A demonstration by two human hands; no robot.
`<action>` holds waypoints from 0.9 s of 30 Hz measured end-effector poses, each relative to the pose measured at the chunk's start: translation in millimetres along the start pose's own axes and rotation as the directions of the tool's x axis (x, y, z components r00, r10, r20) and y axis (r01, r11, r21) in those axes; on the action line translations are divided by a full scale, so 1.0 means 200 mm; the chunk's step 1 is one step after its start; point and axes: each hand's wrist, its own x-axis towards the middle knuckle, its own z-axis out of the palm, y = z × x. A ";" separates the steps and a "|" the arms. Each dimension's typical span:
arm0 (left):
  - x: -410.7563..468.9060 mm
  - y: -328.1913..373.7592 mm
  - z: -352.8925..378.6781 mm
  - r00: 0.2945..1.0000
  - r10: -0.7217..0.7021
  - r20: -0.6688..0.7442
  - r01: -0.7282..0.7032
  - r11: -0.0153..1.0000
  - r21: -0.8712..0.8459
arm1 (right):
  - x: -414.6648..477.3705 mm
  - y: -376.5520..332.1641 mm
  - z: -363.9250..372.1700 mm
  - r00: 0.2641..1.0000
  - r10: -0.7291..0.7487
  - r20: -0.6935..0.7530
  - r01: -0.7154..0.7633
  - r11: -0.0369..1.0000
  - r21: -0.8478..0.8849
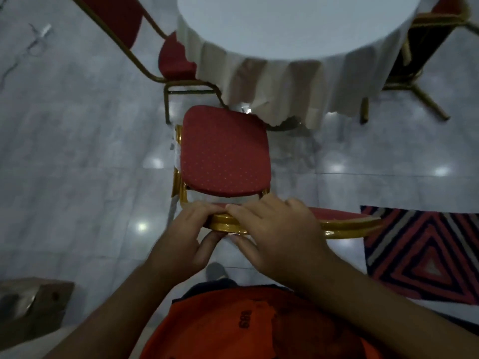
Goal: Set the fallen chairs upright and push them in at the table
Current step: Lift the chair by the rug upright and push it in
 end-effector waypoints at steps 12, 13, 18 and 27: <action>-0.23 -0.26 -0.29 0.916 0.223 -0.334 -0.033 0.871 0.490 | 0.02 -0.14 0.25 0.975 0.221 0.032 -0.222 0.943 0.249; -0.24 -0.30 -0.30 0.914 0.210 -0.346 -0.016 0.874 0.487 | 0.07 -0.15 0.27 0.977 0.212 0.024 -0.212 0.950 0.229; -0.24 -0.41 -0.22 0.903 0.076 -0.423 0.093 0.927 0.365 | 0.24 -0.10 0.29 0.988 0.145 0.052 -0.151 0.979 0.140; 0.04 -0.25 0.02 0.917 0.096 -0.388 0.013 0.963 0.269 | 0.08 0.24 0.16 0.988 0.155 -0.021 -0.152 0.983 0.102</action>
